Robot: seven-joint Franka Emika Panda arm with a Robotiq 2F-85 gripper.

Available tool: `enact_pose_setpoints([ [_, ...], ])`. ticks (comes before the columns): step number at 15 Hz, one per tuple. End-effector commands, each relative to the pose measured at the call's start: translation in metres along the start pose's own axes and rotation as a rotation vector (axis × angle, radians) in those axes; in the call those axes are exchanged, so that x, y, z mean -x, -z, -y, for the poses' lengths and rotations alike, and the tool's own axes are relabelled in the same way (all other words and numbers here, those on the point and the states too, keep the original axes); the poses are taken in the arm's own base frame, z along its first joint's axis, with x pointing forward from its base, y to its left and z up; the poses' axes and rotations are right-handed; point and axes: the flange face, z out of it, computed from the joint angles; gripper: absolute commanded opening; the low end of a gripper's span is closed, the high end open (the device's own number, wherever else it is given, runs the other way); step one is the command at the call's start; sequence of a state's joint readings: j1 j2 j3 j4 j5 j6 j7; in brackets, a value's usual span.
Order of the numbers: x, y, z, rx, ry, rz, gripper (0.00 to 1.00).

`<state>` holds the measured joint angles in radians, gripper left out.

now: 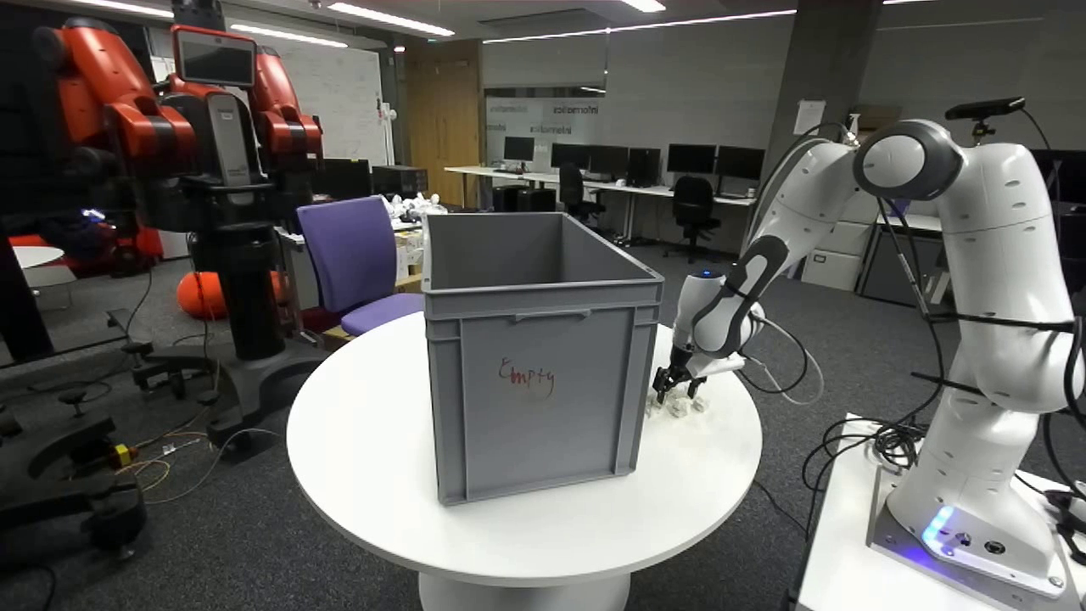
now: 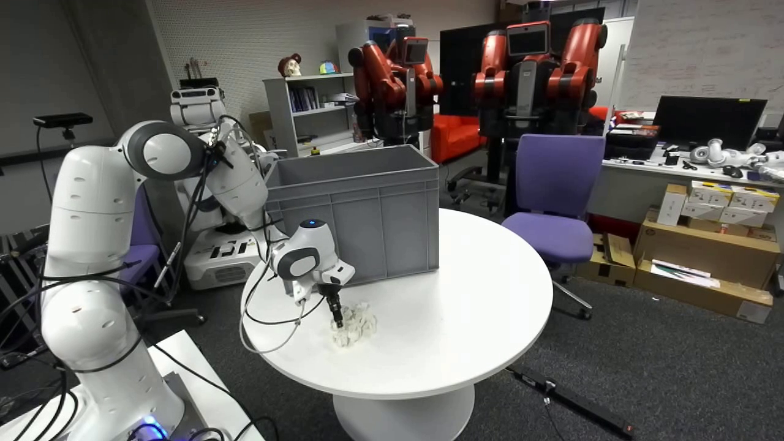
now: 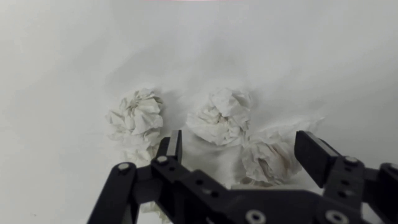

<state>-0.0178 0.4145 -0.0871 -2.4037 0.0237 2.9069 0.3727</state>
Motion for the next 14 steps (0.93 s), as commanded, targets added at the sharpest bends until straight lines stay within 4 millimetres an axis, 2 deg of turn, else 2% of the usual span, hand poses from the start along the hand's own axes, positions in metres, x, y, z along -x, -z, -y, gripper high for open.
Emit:
enact_pose_setpoints([
  [1,-0.008,-0.002,-0.001,0.010,0.022,-0.005,0.94],
  [3,-0.010,-0.005,-0.001,0.015,0.021,-0.003,0.69],
  [5,-0.011,-0.007,-0.001,0.017,0.020,-0.002,0.61],
  [10,-0.013,-0.010,0.000,0.022,0.023,0.004,0.23],
  [13,-0.015,0.000,-0.003,0.022,0.016,-0.003,0.01],
  [14,-0.017,0.006,-0.006,0.017,0.008,-0.012,0.00],
])
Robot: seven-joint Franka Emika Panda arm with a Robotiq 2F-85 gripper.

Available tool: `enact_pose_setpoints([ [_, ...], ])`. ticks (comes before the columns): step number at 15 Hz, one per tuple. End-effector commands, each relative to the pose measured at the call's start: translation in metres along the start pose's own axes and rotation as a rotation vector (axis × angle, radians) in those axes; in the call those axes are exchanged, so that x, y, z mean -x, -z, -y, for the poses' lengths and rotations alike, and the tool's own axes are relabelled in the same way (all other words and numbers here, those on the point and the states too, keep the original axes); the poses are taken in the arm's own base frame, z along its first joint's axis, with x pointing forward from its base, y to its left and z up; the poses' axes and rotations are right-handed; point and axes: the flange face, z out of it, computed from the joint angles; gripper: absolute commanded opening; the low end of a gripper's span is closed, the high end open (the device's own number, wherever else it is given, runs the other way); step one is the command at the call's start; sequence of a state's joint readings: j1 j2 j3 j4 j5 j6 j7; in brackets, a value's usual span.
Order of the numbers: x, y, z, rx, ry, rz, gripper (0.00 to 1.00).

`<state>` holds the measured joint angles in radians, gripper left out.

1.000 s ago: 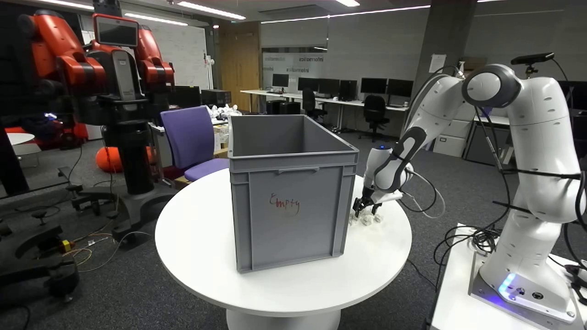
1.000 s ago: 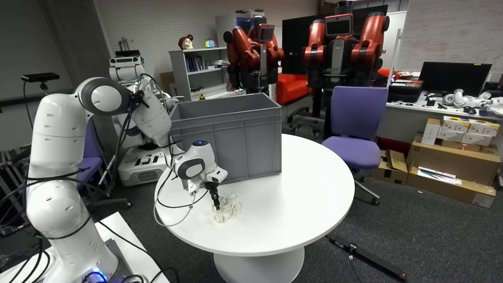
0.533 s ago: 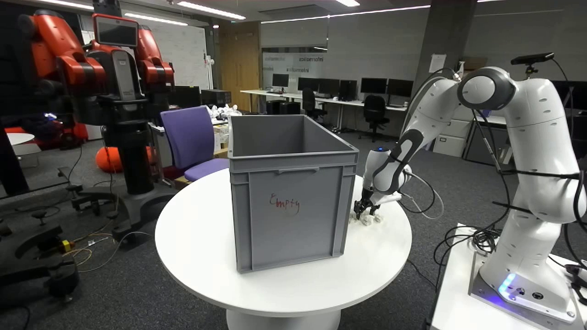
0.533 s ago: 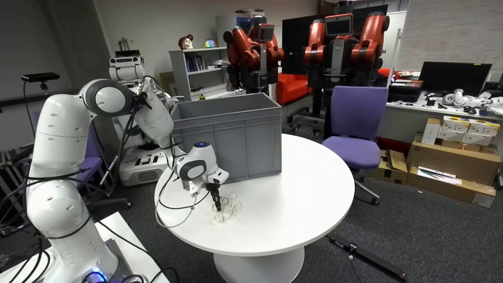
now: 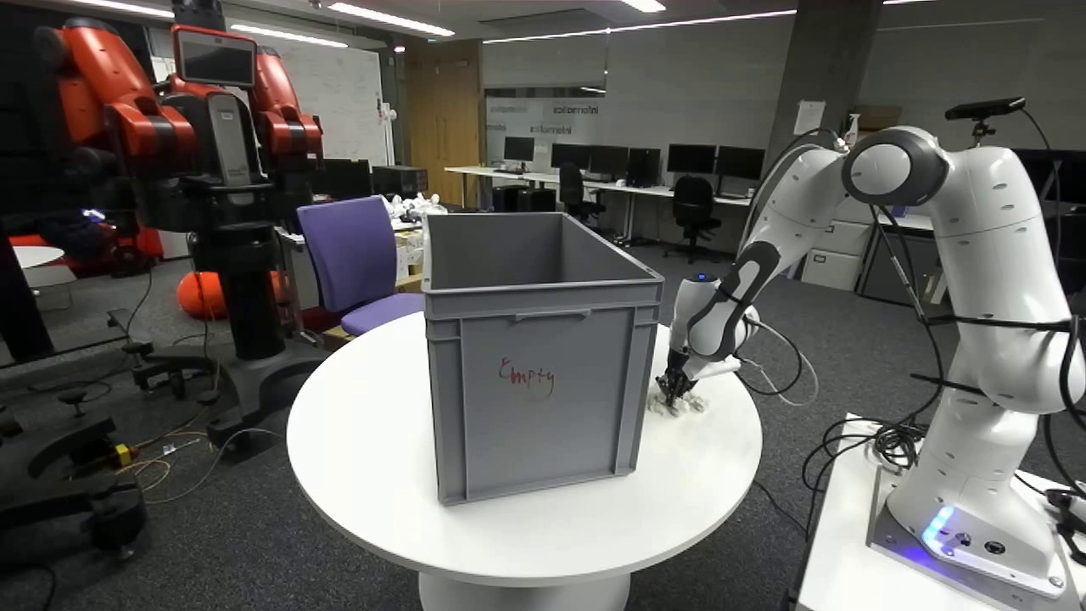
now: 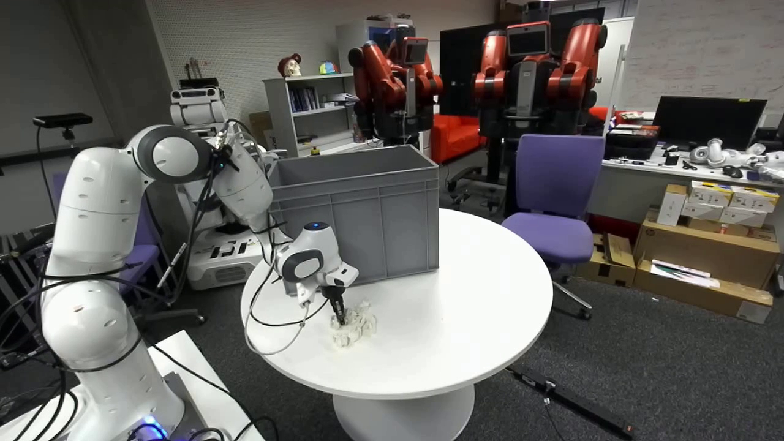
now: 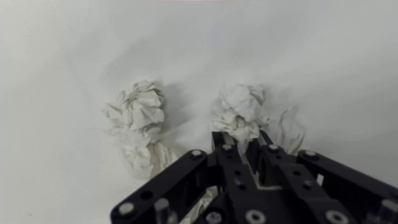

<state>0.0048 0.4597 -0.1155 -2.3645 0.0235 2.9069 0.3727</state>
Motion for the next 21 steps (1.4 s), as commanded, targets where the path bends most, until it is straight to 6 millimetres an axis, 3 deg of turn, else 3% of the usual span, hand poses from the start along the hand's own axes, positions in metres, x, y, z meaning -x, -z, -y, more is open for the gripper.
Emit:
enact_pose_setpoints([
  [1,-0.010,0.024,-0.009,-0.004,0.001,-0.018,0.00],
  [4,-0.018,0.052,-0.021,-0.023,-0.030,-0.060,0.00],
  [9,-0.032,0.124,-0.043,-0.076,-0.097,-0.181,0.01],
  [13,-0.044,0.201,-0.057,-0.144,-0.191,-0.278,0.01],
  [16,-0.049,0.271,-0.063,-0.213,-0.302,-0.350,0.01],
  [18,-0.047,0.319,-0.061,-0.257,-0.358,-0.406,0.01],
  [21,-0.032,0.383,-0.035,-0.313,-0.389,-0.479,0.01],
])
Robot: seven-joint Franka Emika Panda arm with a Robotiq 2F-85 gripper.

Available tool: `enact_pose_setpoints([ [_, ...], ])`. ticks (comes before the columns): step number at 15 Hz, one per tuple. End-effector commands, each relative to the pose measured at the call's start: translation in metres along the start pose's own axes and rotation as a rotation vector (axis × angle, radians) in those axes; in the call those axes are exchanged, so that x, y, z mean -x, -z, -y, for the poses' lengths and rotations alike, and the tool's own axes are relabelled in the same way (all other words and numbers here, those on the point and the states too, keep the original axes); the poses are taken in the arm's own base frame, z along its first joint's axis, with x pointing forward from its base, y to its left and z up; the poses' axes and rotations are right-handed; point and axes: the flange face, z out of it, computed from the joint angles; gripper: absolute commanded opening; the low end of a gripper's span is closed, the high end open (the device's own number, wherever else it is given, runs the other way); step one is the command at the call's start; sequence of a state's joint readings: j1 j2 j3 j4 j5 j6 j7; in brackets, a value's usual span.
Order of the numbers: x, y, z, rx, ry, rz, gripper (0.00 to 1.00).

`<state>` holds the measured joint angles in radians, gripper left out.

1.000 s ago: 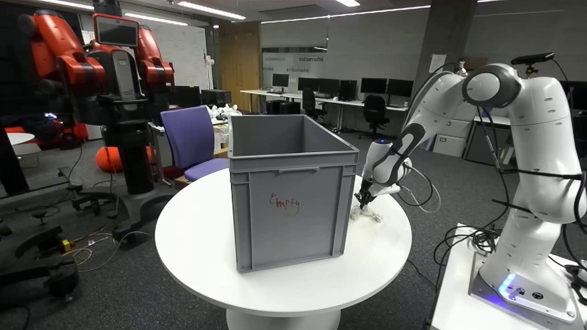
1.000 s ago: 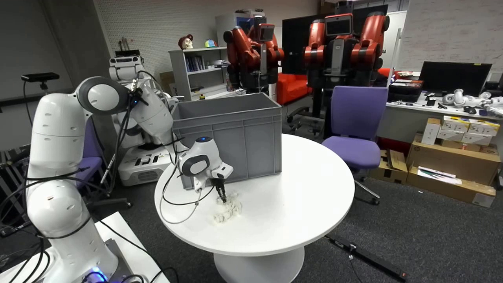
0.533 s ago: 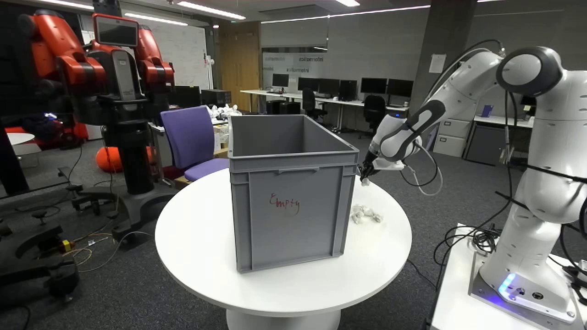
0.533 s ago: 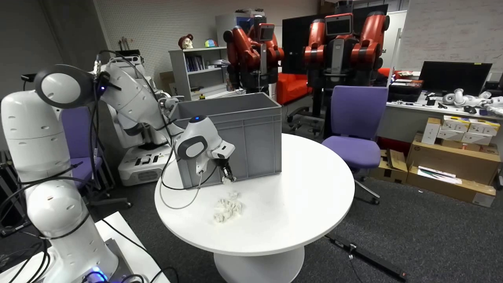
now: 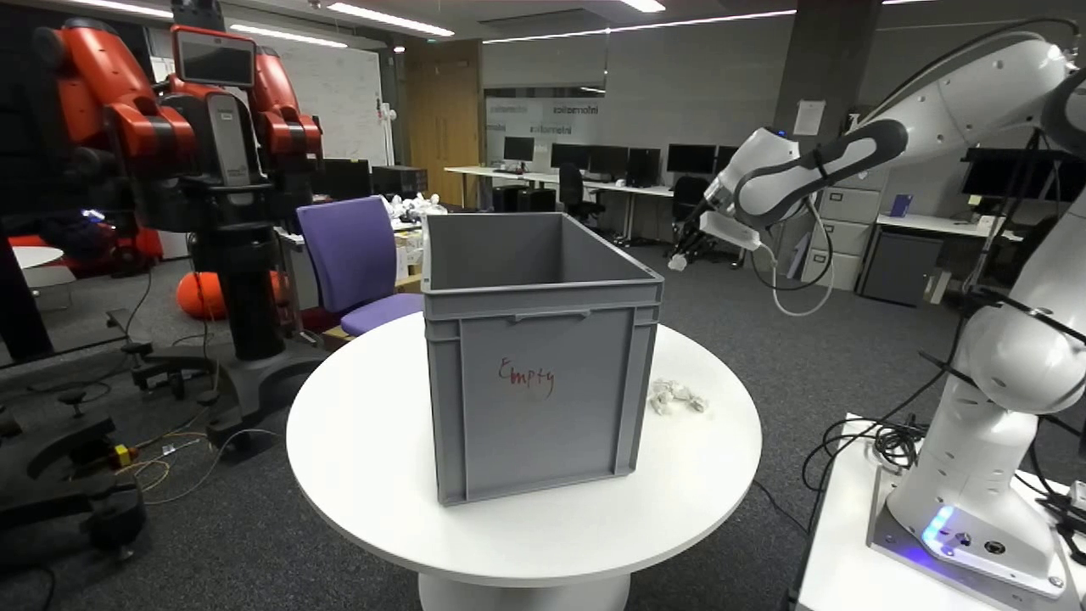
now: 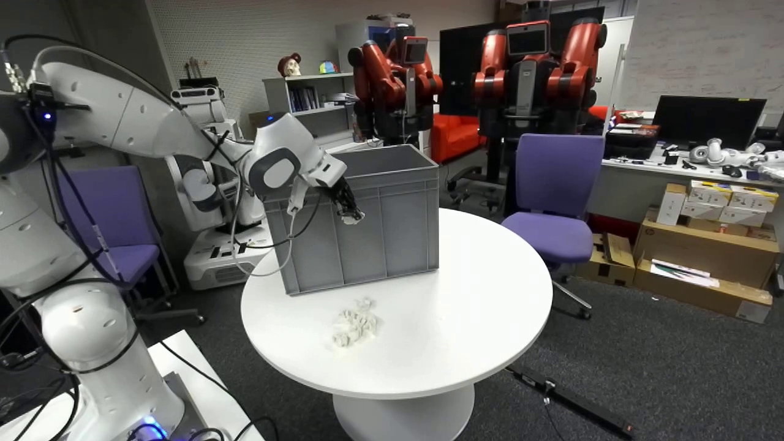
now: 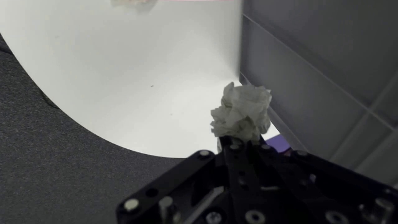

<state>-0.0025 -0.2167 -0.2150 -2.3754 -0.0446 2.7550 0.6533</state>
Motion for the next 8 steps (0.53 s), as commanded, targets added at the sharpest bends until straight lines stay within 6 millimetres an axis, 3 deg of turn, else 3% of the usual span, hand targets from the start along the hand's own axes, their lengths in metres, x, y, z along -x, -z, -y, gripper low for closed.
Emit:
enact_pose_setpoints([
  [1,0.007,0.073,0.046,-0.071,-0.046,-0.063,0.01],
  [5,0.043,0.124,0.112,-0.177,-0.066,-0.121,0.01],
  [8,0.078,0.140,0.160,-0.229,-0.075,-0.132,0.01],
])
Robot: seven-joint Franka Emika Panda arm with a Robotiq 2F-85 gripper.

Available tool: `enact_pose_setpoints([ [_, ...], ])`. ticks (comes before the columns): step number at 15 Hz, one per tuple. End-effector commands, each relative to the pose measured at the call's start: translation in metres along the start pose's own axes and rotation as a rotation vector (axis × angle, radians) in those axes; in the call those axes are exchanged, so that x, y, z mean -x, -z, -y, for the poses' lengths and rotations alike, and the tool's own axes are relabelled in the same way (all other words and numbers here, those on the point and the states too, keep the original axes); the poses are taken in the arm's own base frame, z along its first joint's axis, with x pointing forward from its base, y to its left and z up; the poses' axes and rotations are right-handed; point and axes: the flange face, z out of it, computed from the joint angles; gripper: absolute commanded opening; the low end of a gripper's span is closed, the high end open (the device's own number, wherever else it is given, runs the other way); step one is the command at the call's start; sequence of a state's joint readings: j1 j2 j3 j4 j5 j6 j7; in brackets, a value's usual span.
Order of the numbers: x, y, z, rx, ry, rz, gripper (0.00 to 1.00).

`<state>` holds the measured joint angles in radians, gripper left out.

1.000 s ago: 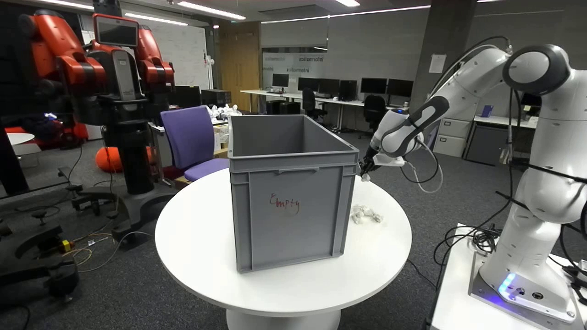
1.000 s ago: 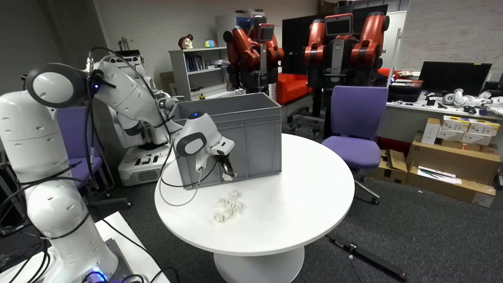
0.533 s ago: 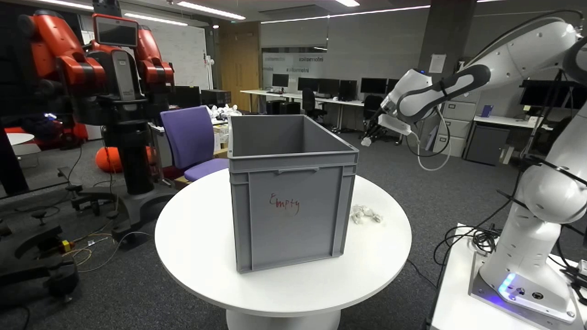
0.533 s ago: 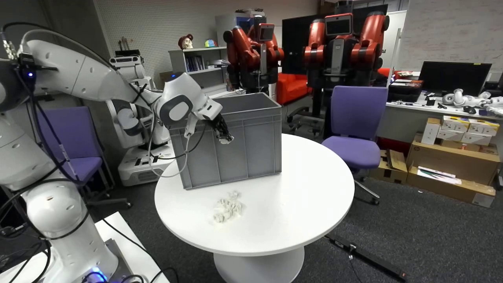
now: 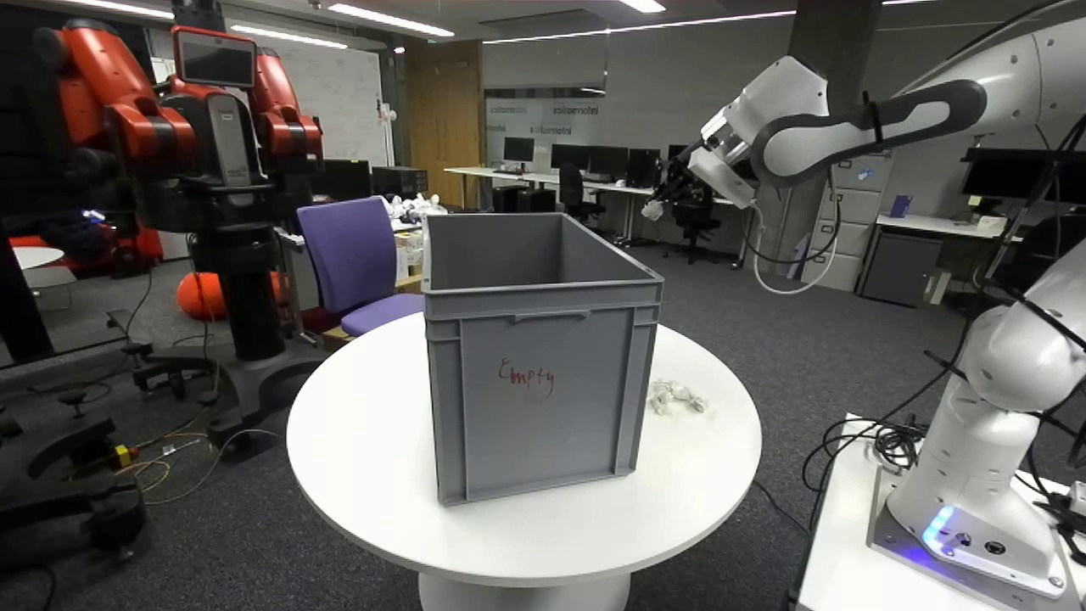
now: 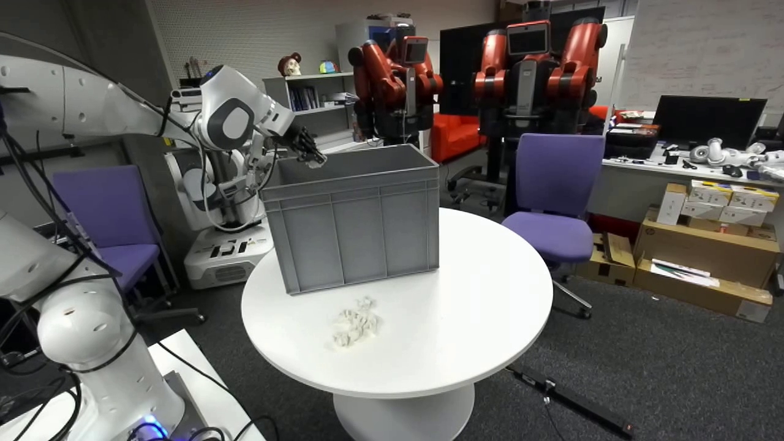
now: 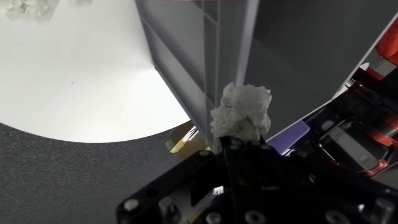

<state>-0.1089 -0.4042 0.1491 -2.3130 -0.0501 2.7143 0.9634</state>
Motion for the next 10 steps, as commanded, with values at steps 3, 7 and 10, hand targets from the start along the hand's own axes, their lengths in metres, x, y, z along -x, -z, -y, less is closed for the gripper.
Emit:
enact_pose_setpoints([
  [3,0.049,-0.001,0.075,-0.040,-0.008,-0.004,0.01],
  [7,0.077,-0.030,0.111,-0.008,0.025,0.025,0.31],
  [10,0.081,-0.050,0.122,0.027,0.052,0.053,0.47],
])
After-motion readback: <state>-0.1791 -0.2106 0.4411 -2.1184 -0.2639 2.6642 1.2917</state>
